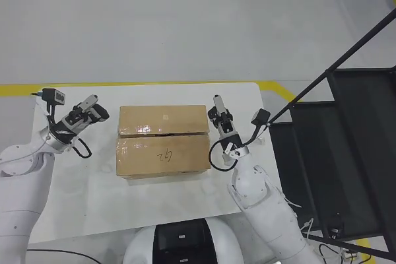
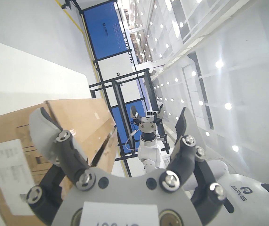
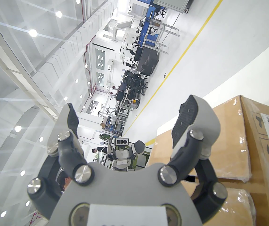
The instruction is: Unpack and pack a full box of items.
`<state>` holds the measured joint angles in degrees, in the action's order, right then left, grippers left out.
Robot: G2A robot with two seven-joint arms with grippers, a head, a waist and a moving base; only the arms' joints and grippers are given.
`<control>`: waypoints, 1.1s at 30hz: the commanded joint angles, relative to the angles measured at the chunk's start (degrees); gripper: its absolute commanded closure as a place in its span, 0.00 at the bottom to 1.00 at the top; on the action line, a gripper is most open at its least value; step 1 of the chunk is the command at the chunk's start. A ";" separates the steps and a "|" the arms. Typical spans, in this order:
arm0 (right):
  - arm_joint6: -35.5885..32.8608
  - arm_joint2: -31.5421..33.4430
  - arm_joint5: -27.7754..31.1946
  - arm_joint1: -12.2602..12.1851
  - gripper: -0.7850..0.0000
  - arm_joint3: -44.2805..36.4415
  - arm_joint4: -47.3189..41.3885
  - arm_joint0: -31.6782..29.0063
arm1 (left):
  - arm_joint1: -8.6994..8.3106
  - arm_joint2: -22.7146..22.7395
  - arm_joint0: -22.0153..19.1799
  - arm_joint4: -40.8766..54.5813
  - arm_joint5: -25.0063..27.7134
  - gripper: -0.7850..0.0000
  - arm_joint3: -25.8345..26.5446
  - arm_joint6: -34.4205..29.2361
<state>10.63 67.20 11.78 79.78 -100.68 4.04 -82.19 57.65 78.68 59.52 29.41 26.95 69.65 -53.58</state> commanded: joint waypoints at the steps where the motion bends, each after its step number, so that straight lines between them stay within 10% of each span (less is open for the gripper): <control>1: -3.49 0.54 -1.10 -0.03 0.00 -1.54 -6.61 -0.41 | -0.11 -0.18 -0.38 -2.61 -0.11 0.00 0.24 -0.99; 18: -71.17 19.71 -3.30 -6.87 0.00 -4.43 -5.27 -3.29 | -1.36 -1.51 -5.28 -6.40 3.67 0.00 -5.19 -20.09; 33: -75.11 19.99 -3.63 -7.46 0.00 -1.86 -4.88 -1.22 | -1.51 -1.76 -4.87 -4.59 3.78 0.00 -4.60 -19.98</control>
<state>-64.47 87.19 8.15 72.32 -102.55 -0.85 -83.41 56.14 76.92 54.65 24.82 30.73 65.05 -73.55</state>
